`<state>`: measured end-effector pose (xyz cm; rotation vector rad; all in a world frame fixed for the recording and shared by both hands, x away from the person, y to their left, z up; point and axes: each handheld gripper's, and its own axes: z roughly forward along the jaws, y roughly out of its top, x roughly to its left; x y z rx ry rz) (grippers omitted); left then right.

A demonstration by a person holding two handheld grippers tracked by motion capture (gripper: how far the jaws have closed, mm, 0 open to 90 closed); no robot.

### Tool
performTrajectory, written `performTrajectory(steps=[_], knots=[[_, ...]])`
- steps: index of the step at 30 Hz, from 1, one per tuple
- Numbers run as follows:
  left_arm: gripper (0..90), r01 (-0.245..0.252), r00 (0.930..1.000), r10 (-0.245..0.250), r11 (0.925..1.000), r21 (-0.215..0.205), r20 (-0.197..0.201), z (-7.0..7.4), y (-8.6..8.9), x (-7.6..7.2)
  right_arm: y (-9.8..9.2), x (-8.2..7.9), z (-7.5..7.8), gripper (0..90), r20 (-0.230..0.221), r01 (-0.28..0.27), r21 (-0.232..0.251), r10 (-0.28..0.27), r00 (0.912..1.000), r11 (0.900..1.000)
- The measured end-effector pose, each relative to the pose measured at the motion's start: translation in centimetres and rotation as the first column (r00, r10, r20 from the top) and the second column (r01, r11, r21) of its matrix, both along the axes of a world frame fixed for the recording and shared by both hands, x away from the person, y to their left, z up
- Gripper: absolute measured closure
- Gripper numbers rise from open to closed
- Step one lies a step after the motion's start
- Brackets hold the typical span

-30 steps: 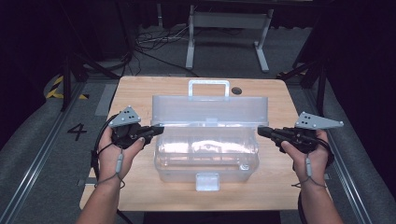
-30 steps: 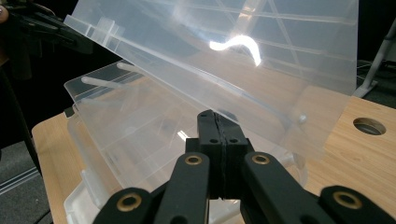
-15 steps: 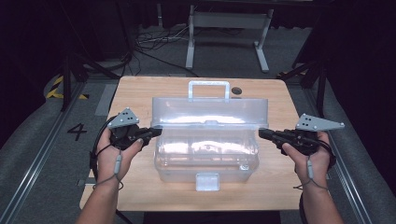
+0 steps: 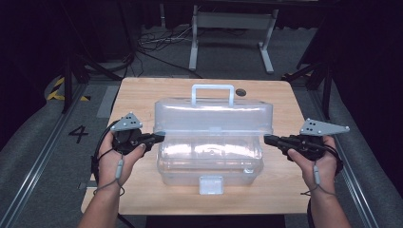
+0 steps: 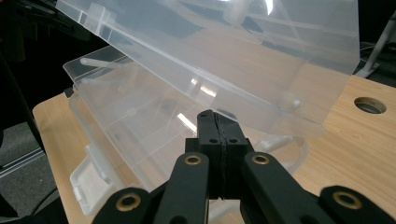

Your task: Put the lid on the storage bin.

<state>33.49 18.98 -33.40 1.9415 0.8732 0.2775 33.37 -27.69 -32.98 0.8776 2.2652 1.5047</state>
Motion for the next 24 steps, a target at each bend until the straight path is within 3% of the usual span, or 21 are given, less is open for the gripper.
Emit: performTrajectory(steps=[12, 24], knots=[[89.3, 0.014, 0.9980, -0.011, 0.9993, 0.036, -0.063, -0.10, 0.15, -0.16, 0.00, -0.28, -0.16, 90.0, -0.041, -0.017, -0.039, 0.016, 0.9990, 0.999], [89.4, 0.031, 0.9953, -0.022, 0.9952, 0.093, -0.095, -0.08, -0.03, -0.52, 0.04, -0.37, -0.29, 90.0, -0.079, -0.036, -0.083, 0.030, 0.9964, 0.996]])
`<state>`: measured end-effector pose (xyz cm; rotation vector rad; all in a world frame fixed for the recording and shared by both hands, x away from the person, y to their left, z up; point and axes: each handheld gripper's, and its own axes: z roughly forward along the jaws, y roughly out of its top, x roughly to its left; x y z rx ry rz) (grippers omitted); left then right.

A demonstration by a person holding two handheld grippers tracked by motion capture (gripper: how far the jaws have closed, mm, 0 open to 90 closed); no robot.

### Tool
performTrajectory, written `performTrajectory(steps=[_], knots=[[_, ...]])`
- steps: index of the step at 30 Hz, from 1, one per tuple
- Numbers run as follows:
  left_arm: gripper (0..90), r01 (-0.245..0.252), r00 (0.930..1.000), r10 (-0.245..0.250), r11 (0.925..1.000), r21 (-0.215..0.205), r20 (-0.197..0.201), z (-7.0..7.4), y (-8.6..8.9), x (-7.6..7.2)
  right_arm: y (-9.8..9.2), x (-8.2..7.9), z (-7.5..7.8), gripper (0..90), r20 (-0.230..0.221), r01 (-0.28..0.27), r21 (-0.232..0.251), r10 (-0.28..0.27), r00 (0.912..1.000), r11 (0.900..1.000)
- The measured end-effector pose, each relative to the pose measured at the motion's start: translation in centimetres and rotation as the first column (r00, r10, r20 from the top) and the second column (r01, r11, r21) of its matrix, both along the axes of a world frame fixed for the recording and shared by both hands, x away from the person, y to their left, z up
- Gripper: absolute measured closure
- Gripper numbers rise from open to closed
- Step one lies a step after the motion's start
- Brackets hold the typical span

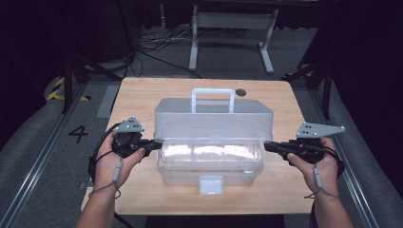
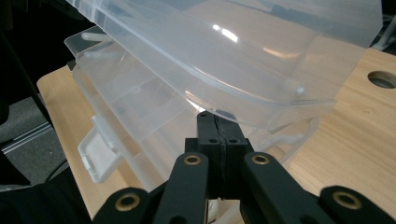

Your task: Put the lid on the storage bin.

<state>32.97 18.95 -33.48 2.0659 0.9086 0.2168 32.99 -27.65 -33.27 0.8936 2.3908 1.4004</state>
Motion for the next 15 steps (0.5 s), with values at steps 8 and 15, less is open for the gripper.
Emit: performTrajectory(steps=[8, 15], knots=[[89.4, 0.012, 0.9998, -0.011, 0.9993, 0.035, -0.019, -0.07, 0.05, -0.18, 0.00, -0.07, -0.04, 90.0, -0.032, -0.017, -0.036, 0.016, 0.9994, 0.999], [89.4, 0.026, 0.9992, -0.024, 0.9978, 0.062, -0.031, -0.10, -0.10, -0.16, 0.02, -0.14, -0.07, 90.0, -0.043, -0.027, -0.054, 0.025, 0.9988, 0.998]])
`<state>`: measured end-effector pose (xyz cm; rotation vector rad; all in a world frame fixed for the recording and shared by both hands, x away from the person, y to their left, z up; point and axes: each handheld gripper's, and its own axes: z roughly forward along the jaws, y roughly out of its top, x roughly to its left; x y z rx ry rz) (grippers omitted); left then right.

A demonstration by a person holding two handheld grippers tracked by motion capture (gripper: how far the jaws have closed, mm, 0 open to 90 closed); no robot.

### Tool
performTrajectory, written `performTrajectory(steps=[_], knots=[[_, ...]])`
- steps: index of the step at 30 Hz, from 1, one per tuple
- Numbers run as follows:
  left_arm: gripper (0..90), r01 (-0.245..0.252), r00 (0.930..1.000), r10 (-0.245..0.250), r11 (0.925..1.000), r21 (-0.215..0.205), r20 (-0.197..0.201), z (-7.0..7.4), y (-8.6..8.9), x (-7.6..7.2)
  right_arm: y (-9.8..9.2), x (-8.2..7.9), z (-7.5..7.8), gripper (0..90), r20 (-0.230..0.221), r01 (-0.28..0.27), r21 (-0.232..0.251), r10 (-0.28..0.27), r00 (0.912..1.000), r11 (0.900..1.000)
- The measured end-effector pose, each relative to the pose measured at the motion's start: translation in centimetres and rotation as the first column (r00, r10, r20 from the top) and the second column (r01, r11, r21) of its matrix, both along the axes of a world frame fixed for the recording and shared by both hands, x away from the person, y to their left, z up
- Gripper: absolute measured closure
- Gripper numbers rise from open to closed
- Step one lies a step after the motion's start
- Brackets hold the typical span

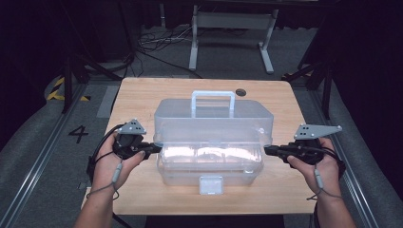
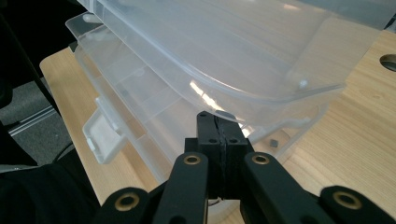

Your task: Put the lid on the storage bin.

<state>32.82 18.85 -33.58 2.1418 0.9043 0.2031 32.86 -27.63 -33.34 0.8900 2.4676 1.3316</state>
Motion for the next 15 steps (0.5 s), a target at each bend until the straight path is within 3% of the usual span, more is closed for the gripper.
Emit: performTrajectory(steps=[15], knots=[[89.6, 0.020, 0.9988, -0.017, 0.9988, 0.046, -0.046, -0.22, -0.13, -0.09, 0.28, -0.09, -0.17, 90.0, -0.041, -0.027, -0.068, 0.024, 0.9989, 0.997]])
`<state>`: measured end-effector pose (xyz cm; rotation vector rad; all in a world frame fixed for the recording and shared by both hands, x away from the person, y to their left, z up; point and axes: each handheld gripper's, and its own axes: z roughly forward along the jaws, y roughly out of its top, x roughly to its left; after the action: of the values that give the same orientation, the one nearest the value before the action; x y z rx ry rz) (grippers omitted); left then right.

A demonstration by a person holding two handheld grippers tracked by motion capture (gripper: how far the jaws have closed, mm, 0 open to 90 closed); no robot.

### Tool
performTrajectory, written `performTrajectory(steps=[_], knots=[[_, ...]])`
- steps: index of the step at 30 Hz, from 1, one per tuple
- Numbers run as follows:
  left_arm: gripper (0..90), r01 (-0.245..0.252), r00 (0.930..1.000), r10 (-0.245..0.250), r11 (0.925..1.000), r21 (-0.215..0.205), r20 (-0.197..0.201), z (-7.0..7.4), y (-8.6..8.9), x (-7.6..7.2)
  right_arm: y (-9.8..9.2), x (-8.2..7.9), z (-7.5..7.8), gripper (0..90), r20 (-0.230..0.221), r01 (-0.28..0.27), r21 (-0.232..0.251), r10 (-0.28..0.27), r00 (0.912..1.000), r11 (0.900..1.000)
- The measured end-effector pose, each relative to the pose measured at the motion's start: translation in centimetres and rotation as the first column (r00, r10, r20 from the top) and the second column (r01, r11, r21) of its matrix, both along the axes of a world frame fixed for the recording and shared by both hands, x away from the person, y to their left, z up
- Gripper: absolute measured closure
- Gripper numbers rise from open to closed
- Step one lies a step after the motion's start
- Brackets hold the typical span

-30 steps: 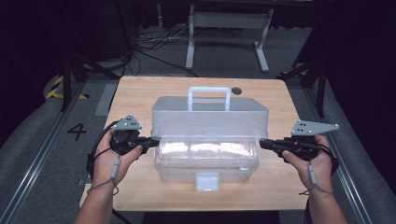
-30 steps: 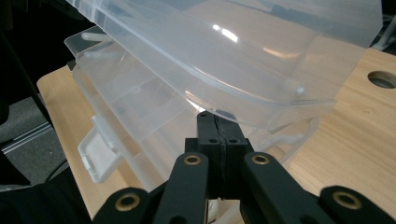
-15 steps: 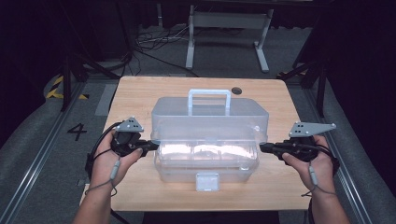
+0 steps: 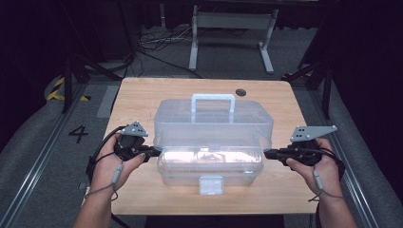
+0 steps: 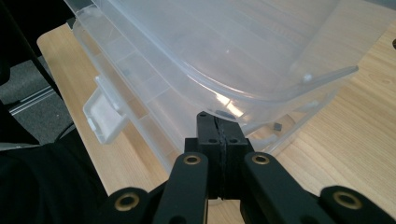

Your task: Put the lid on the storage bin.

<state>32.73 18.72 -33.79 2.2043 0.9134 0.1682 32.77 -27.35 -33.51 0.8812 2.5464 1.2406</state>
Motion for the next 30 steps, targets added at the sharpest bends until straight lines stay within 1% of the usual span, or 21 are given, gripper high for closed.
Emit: performTrajectory(steps=[8, 10, 11, 16, 19, 22, 23, 30], knots=[[89.6, 0.007, 0.9998, -0.007, 0.9998, 0.016, -0.019, -0.1, 0.0, -0.1, 0.0, 0.0, -0.1, 90.0, -0.017, -0.010, -0.023, 0.009, 0.9998, 1.000], [89.5, 0.012, 0.9997, -0.012, 0.9996, 0.024, -0.023, -0.1, 0.0, -0.1, 0.1, 0.0, -0.2, 90.0, -0.021, -0.014, -0.036, 0.014, 0.9997, 0.999], [89.5, 0.015, 0.9994, -0.014, 0.9994, 0.030, -0.031, -0.2, 0.0, 0.0, 0.1, 0.0, -0.2, 90.0, -0.030, -0.016, -0.041, 0.015, 0.9995, 0.999], [89.5, 0.020, 0.9987, -0.018, 0.9989, 0.043, -0.047, -0.4, 0.0, 0.0, 0.2, 0.0, -0.5, 90.0, -0.044, -0.022, -0.057, 0.019, 0.9988, 0.998], [89.5, 0.021, 0.9982, -0.018, 0.9989, 0.043, -0.057, -0.6, 0.1, 0.0, 0.1, 0.0, -0.6, 89.8, -0.054, -0.026, -0.063, 0.023, 0.9983, 0.998], [89.5, 0.018, 0.9981, -0.015, 0.9985, 0.051, -0.059, -0.7, 0.1, 0.0, 0.3, 0.1, -0.8, 88.9, -0.053, -0.013, -0.074, 0.009, 0.9985, 0.997], [89.5, 0.021, 0.9980, -0.018, 0.9980, 0.059, -0.060, -0.8, 0.1, 0.0, 0.4, 0.2, -0.9, 88.8, -0.050, -0.013, -0.087, 0.009, 0.9987, 0.996], [89.5, 0.030, 0.9969, -0.025, 0.9969, 0.073, -0.075, -1.0, 0.2, 0.0, 0.3, 0.2, -1.2, 88.9, -0.072, -0.022, -0.105, 0.014, 0.9973, 0.994]])
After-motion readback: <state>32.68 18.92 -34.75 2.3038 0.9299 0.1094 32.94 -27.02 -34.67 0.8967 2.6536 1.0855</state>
